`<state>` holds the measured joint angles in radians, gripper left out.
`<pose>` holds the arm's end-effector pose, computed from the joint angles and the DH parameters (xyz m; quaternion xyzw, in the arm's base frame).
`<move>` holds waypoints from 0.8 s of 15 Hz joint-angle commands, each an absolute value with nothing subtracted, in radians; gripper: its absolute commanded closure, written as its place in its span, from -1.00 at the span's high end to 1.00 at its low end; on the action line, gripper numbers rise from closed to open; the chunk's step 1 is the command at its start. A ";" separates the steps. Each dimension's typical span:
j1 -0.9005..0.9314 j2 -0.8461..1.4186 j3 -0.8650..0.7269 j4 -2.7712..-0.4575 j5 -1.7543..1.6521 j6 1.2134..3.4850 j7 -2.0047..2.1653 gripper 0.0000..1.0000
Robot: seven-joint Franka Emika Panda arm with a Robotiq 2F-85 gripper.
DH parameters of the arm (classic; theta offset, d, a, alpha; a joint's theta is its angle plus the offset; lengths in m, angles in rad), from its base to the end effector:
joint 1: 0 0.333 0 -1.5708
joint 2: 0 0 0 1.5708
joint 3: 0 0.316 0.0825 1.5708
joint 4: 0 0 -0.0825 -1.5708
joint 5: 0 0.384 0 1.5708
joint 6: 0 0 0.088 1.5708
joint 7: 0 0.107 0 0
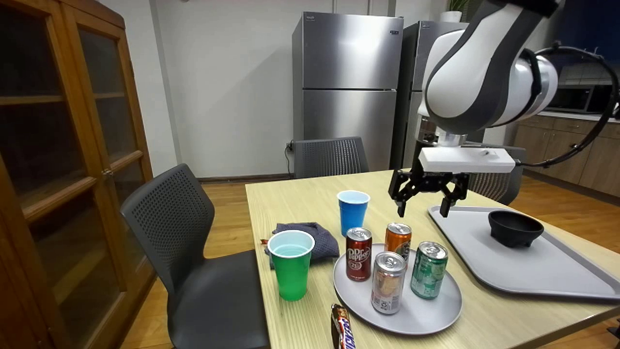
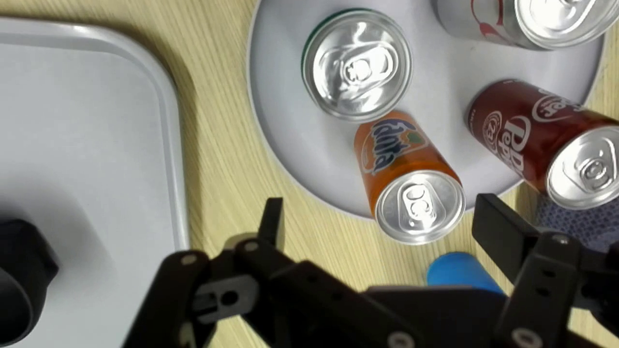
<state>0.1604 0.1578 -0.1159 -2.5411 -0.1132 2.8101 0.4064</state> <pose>0.4687 0.0250 0.2242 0.9899 -0.1266 0.0609 0.0172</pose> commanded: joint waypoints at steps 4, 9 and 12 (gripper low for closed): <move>0.082 0.074 -0.121 -2.536 -0.172 2.822 0.368 1.00; 0.054 0.082 -0.109 -2.528 -0.184 2.831 0.381 1.00; 0.045 0.074 -0.110 -2.528 -0.194 2.834 0.380 1.00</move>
